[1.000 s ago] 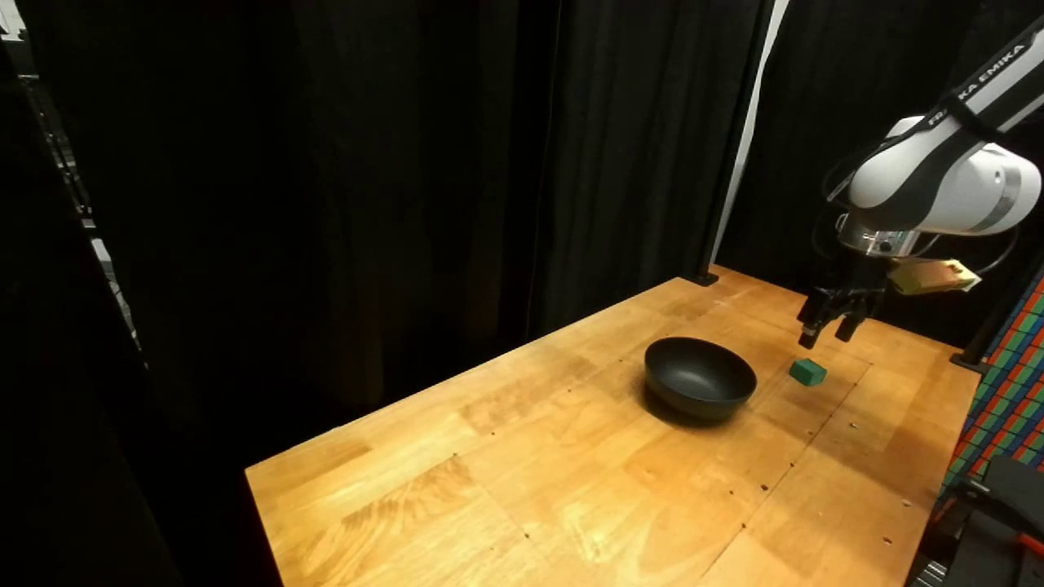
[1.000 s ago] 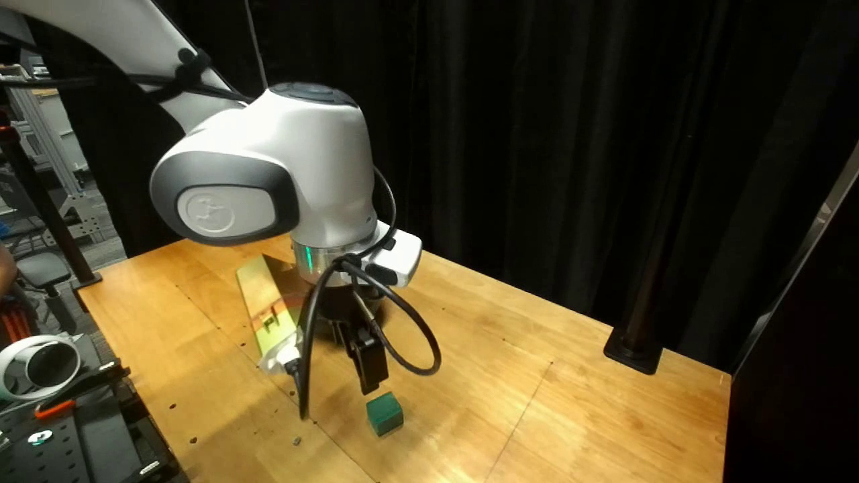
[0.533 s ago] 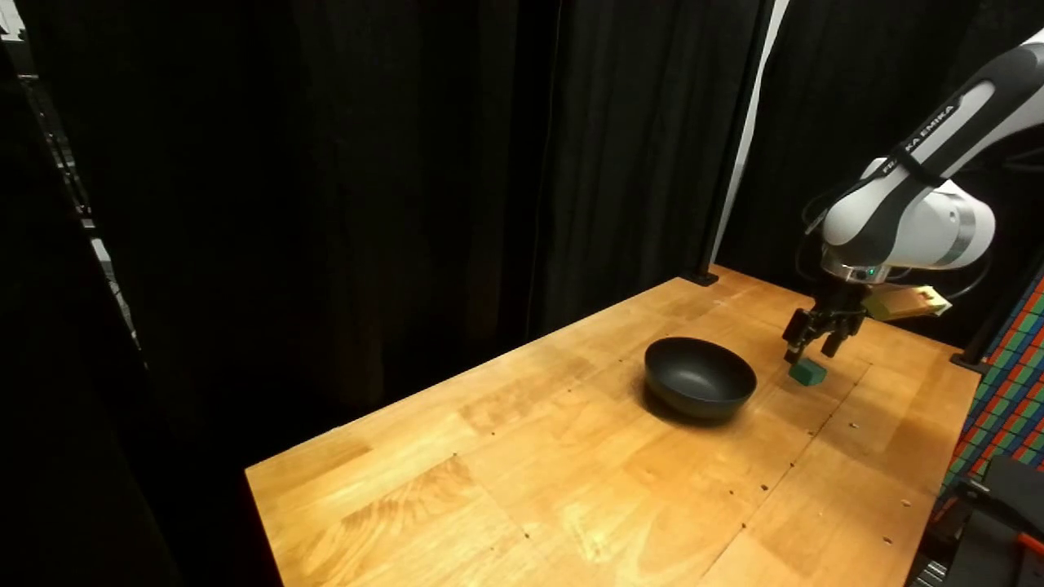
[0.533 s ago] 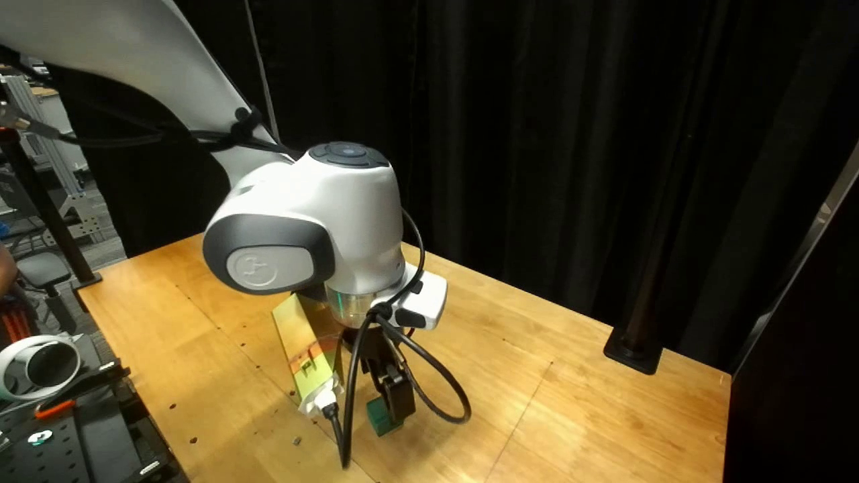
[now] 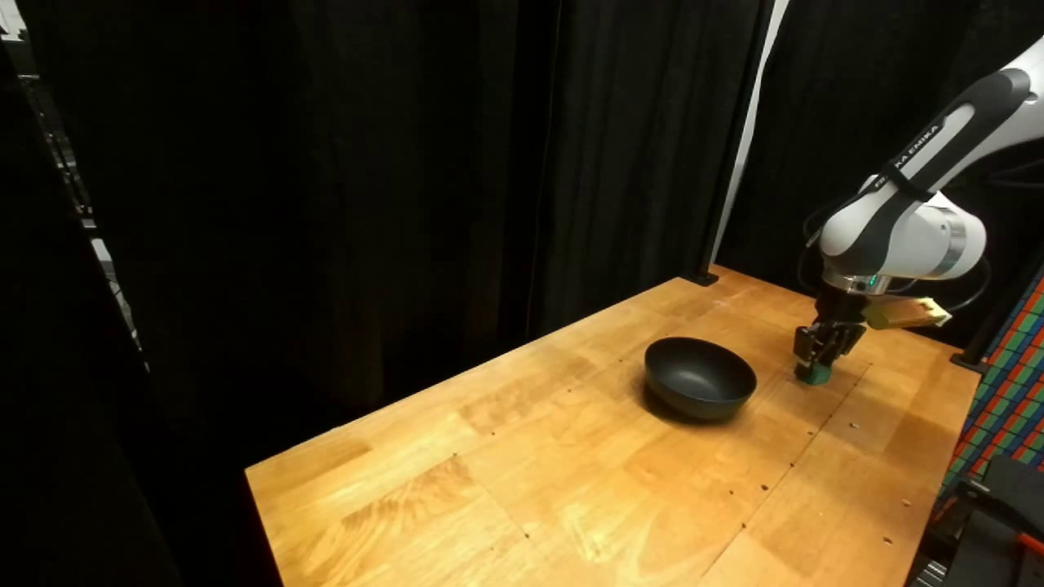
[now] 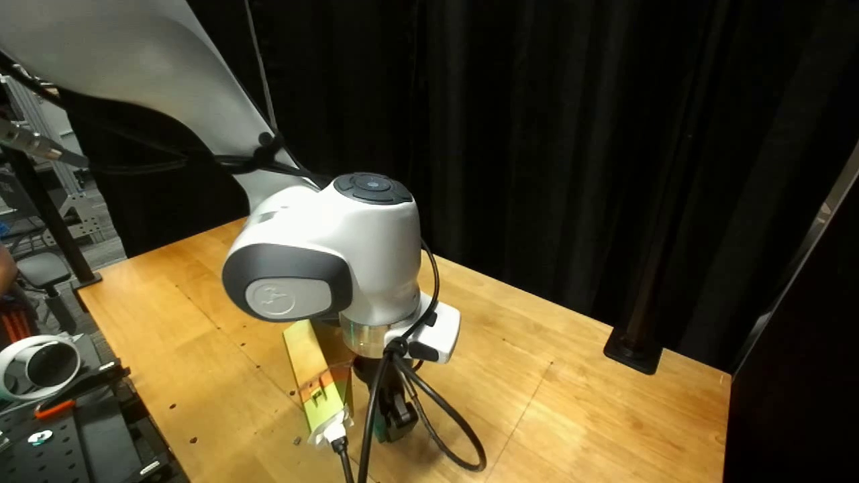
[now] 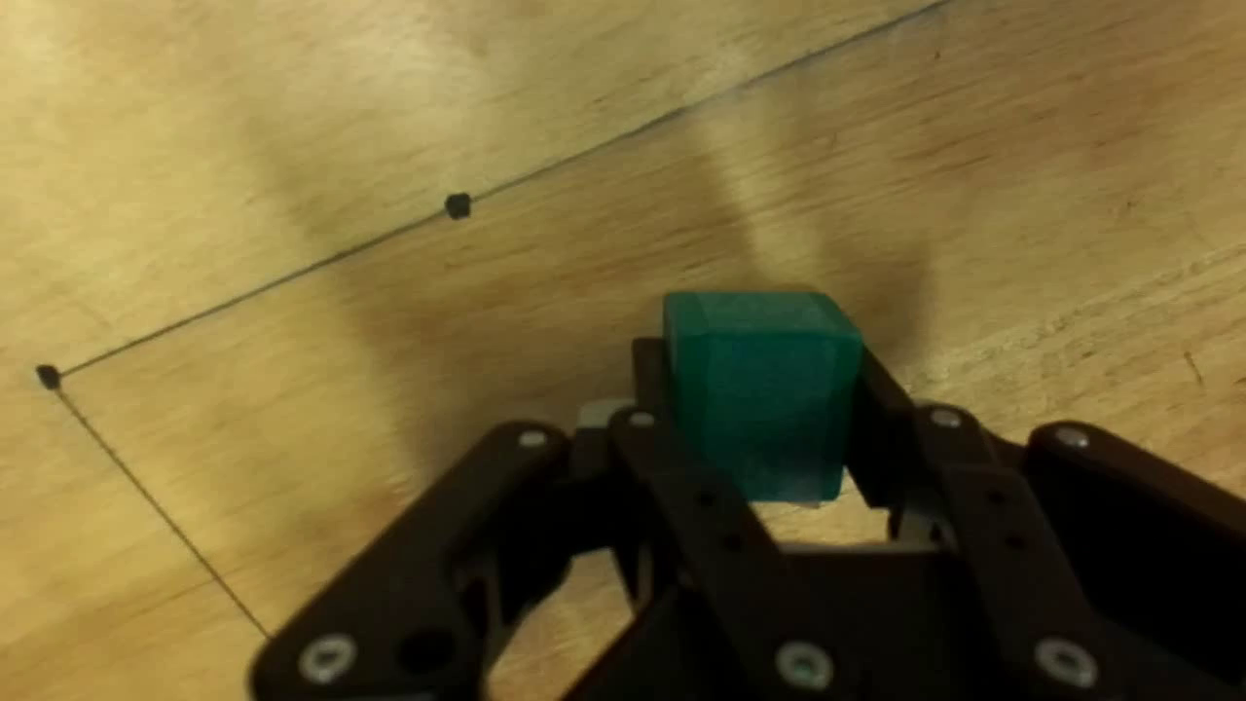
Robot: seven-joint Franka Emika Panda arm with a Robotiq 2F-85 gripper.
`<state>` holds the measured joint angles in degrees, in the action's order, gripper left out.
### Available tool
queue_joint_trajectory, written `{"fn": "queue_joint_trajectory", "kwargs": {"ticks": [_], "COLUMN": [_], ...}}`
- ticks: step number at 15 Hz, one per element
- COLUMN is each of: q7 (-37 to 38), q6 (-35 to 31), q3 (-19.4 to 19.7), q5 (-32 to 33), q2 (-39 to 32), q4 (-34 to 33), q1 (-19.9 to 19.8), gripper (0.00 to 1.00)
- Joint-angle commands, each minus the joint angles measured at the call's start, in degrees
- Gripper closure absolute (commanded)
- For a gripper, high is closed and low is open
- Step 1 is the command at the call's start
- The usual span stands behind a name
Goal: Pick up the green object from the table and put it in the bowl
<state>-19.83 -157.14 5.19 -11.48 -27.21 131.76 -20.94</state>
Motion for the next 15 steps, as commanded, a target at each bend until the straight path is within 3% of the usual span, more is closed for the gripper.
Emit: {"fn": "queue_joint_trajectory", "kwargs": {"ticks": [1,5,7,15], "q7": [1.0,-2.03,-5.42,-15.16], "q6": [6.61,17.89,20.52,19.18], "q3": [-0.13,-2.3,-3.69,-6.22], "q5": [1.09,-4.19,-10.96,-34.23], "q2": [2.72,12.28,15.66,18.31], "q4": [-1.36,-0.11,0.68,5.63], "q1": [-0.9,-1.63,-1.44,6.02], "gripper": [0.83,0.83,0.83,0.83]}}
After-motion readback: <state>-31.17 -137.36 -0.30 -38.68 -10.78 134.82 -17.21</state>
